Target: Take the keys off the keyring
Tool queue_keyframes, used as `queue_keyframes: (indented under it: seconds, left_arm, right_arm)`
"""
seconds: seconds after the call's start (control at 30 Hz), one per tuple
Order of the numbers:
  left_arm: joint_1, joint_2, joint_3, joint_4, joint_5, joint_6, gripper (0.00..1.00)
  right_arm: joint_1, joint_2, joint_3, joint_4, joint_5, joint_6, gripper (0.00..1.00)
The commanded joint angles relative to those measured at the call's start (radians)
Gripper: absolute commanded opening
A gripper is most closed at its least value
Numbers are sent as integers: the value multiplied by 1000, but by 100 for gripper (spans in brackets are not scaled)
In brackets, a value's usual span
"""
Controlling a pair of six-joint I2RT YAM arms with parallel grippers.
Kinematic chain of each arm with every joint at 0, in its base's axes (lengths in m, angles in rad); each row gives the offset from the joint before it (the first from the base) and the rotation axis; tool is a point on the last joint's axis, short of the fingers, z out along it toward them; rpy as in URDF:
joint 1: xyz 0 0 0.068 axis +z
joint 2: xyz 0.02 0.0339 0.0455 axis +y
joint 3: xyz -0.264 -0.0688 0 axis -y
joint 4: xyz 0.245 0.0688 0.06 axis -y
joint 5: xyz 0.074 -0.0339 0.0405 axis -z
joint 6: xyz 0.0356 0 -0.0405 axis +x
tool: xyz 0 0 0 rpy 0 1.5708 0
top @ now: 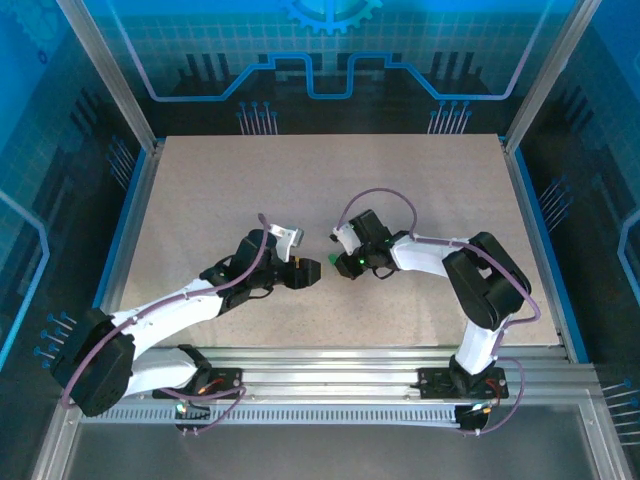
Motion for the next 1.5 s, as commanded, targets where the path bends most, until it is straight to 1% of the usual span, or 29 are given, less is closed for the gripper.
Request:
queue_keyframes:
  seconds: [0.0,0.13,0.23,0.33,0.47,0.57,0.67,0.8,0.93,1.0,1.1,1.2,1.27,1.33,1.47]
  left_arm:
    - [9,-12,2,-13,-5,4,59]
    - [10,-11,5,-13,-3,4,59]
    - [9,-14,9,-18,-5,7,59]
    - [20,-28,25,-30,0,12,59]
    - [70,-62,72,-59,47,12,58]
    - [110,-91,136,-103,104,26,58]
    - [147,-105,233,-181,169,53,54]
    - [185,-109,372,-280,284,92,44]
    - [208,-115,463,-317,428,117,36]
    - [210,-109,494,-327,499,135,34]
    - [212,-104,517,-338,571,162,33]
    - [213,-105,506,-280,624,143,33]
    - [214,-95,507,-258,657,132,30]
    - [212,-83,510,-249,676,125,26]
    - [204,-66,511,-220,693,104,27]
  right_arm:
    - [5,9,-15,3,7,-11,16]
    - [15,0,-9,-4,14,-24,7]
    - [23,-38,-4,-27,26,-35,4]
    - [31,-113,6,-70,33,-52,3]
    - [34,-227,59,-162,14,-76,2]
    - [34,-298,129,-257,-33,-107,2]
    - [34,-341,227,-373,-85,-148,3]
    - [35,-380,387,-528,-199,-198,3]
    - [33,-383,522,-658,-274,-225,4]
    - [28,-383,563,-688,-330,-219,5]
    - [27,-394,605,-715,-397,-212,6]
    - [24,-406,633,-721,-424,-205,6]
    - [17,-411,644,-714,-441,-198,6]
    - [13,-415,652,-707,-449,-194,6]
    - [5,-407,670,-712,-478,-196,6]
